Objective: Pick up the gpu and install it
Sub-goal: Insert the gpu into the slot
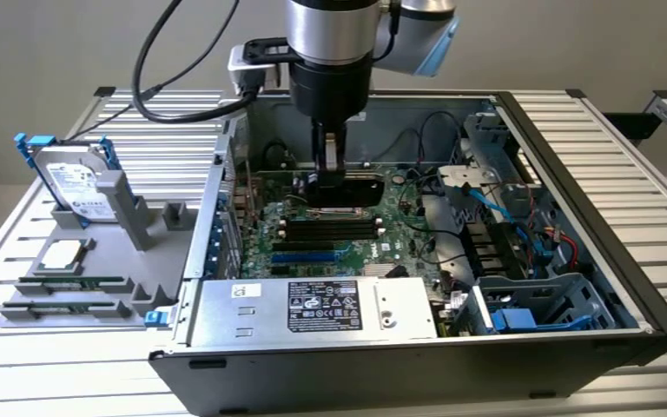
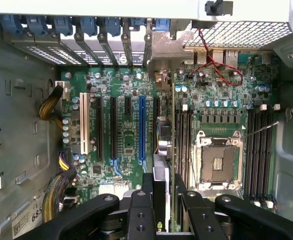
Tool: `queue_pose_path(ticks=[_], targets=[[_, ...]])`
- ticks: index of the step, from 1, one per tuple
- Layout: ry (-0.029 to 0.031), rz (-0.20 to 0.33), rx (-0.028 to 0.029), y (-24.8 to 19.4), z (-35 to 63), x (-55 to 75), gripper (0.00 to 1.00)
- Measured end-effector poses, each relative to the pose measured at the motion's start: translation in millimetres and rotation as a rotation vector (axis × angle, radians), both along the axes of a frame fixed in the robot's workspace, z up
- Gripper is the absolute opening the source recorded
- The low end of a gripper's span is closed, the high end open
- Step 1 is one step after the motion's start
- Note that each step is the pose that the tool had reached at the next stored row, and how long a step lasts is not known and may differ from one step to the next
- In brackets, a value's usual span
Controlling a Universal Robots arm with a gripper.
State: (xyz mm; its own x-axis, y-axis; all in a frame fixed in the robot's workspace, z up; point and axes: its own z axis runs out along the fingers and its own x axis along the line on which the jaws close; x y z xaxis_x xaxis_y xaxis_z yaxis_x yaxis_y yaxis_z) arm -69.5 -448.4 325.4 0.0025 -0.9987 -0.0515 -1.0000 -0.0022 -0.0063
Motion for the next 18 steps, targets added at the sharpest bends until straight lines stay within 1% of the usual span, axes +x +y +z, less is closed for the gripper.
queue_pose_path(ticks=[6,9,18], targets=[[0.0000,0.000,0.0001,-1.0,-1.8,-4.3,0.27],[0.0000,0.000,-0.0001,-2.0,-4.4,-6.8,0.27],[0.0000,0.000,-0.0010,-8.1,-15.2,-10.7,0.27]])
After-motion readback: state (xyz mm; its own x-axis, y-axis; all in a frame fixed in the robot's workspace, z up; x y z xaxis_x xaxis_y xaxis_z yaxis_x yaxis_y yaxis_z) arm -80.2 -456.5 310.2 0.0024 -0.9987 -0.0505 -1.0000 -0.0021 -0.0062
